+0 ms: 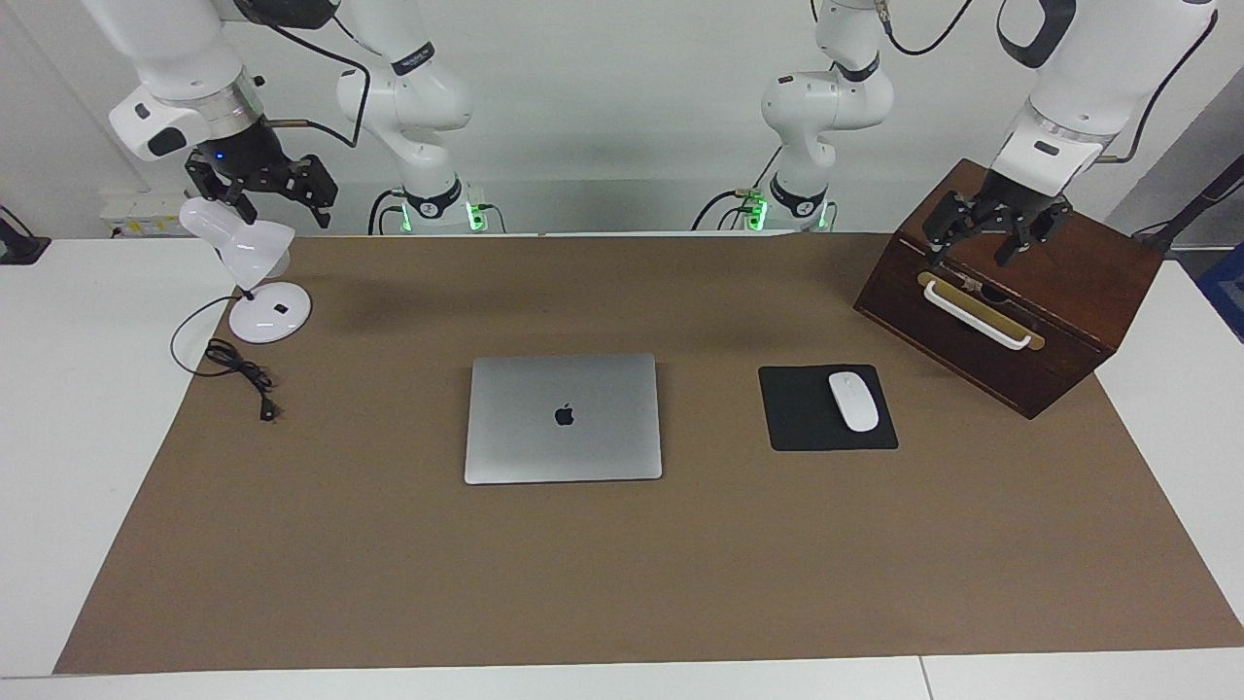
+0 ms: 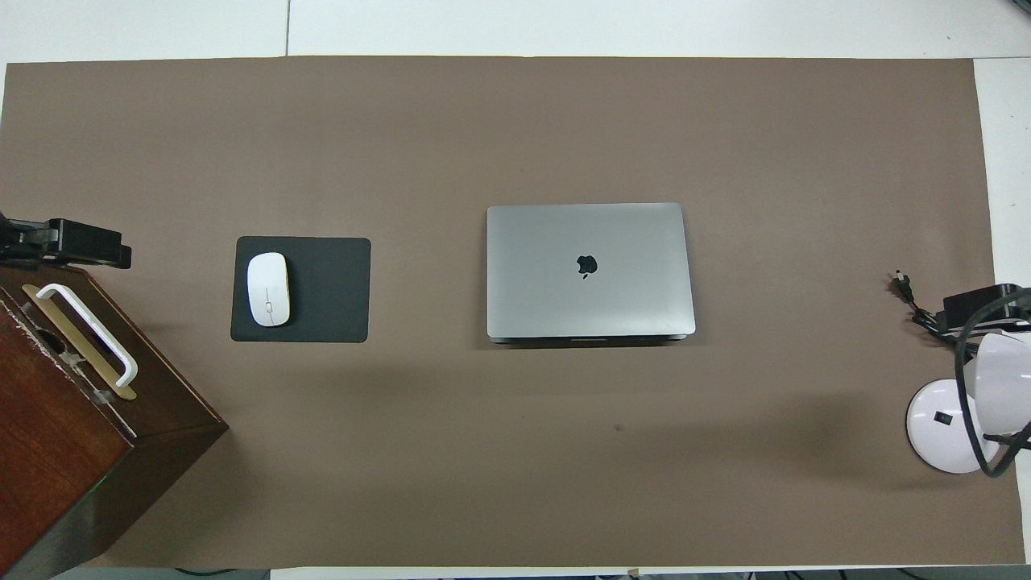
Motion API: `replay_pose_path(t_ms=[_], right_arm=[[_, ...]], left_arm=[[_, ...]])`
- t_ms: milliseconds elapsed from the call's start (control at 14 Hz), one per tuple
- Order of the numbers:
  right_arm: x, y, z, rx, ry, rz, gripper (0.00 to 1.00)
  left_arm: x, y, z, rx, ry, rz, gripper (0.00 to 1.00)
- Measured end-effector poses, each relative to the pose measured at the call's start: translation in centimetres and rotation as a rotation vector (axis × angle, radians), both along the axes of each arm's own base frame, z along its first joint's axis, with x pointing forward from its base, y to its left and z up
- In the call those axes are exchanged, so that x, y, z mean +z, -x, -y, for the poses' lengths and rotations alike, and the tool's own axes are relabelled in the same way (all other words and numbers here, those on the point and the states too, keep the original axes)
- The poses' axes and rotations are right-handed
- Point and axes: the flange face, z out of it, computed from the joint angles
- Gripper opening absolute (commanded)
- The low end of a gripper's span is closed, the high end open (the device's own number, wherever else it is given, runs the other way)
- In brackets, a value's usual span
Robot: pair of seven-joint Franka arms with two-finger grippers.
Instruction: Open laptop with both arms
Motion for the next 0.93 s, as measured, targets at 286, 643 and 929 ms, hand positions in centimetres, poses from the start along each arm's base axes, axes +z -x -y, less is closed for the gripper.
replay_pose_path(t_ms=[286, 643, 929], right_arm=[[0.0, 0.0, 0.4, -0.008, -0.001, 0.0, 1.0], [-2.2, 0.5, 2.2, -0.009, -0.016, 0.054, 1.0], [-6.4, 1.9, 8.3, -0.025, -0.202, 0.186, 1.0]], left_arm=[[0.0, 0.1, 0.0, 0.0, 0.0, -0.007, 1.0], [0.0, 0.1, -0.3, 0.007, 0.0, -0.007, 1.0], [-0.3, 0.1, -0.3, 0.009, 0.0, -0.012, 0.78]])
